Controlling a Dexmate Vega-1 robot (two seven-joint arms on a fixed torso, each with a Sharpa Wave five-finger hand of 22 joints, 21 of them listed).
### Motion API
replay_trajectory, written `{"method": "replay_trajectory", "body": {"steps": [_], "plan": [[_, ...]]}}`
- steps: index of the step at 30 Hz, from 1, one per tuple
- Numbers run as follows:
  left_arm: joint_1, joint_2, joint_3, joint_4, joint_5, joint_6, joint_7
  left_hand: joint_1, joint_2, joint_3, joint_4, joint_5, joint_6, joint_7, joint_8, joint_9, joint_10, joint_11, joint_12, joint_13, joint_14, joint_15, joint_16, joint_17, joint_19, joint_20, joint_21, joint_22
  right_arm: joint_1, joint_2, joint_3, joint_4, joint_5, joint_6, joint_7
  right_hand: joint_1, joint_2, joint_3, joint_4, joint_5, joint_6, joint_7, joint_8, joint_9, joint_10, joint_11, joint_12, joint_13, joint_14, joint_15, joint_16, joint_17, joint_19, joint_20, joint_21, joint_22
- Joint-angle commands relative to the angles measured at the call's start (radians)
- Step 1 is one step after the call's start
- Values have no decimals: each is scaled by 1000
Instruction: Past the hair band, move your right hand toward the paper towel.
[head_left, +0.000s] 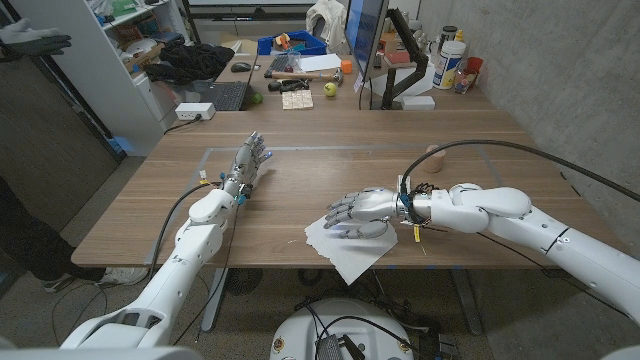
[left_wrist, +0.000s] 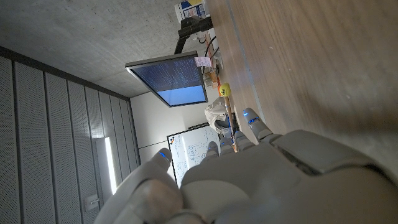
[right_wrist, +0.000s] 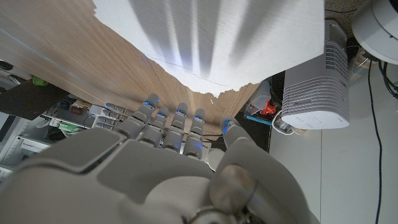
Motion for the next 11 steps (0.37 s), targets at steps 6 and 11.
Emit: {"method": "replay_trajectory", "body": {"steps": [6,11], "plan": [[-19,11,-19,50,-9,-8,-35,-8,100,-3,3,5,-23,-6,-1,3,-66,-3,4,6,-106,-6,4,2,-135,2,-3,5,37,40,-37,28,3,-16,31,-4,-8,4,-10,-6,-6,1,4,4,-10,1,-2,1,-3,-54,4,2,-3,-71,-2,6],[-25,18,-26,62,-4,-12,-40,-8,100,-3,3,5,-24,-7,-1,3,-67,-5,4,6,-106,-6,4,2,-135,1,-4,6,67,58,-56,55,8,0,37,-5,-9,3,-10,-7,-7,1,4,4,-9,1,0,1,-3,-54,5,2,-2,-71,-2,6]]}}
